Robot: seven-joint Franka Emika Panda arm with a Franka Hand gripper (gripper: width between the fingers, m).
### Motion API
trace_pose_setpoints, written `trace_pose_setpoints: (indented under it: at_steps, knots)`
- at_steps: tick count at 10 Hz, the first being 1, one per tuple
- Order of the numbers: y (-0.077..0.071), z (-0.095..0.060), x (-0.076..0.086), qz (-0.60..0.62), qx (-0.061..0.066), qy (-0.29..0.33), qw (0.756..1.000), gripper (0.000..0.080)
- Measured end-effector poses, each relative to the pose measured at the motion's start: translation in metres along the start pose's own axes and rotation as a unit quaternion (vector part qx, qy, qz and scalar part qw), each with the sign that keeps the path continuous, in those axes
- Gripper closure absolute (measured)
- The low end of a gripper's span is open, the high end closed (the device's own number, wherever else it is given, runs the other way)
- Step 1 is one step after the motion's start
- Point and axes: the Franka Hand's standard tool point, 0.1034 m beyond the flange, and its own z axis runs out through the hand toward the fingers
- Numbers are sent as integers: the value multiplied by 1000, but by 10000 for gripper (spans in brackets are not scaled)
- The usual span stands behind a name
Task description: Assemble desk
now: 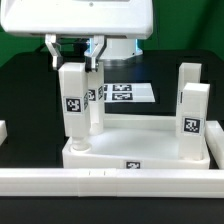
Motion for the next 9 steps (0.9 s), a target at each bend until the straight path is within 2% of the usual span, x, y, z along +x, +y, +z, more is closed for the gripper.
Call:
trace_pose_setpoints:
  at_steps: [5, 9]
  knots:
    - [0, 9, -8, -2, -3, -9, 1000, 511]
    - [-1, 11, -4, -7, -10, 15, 1000, 511]
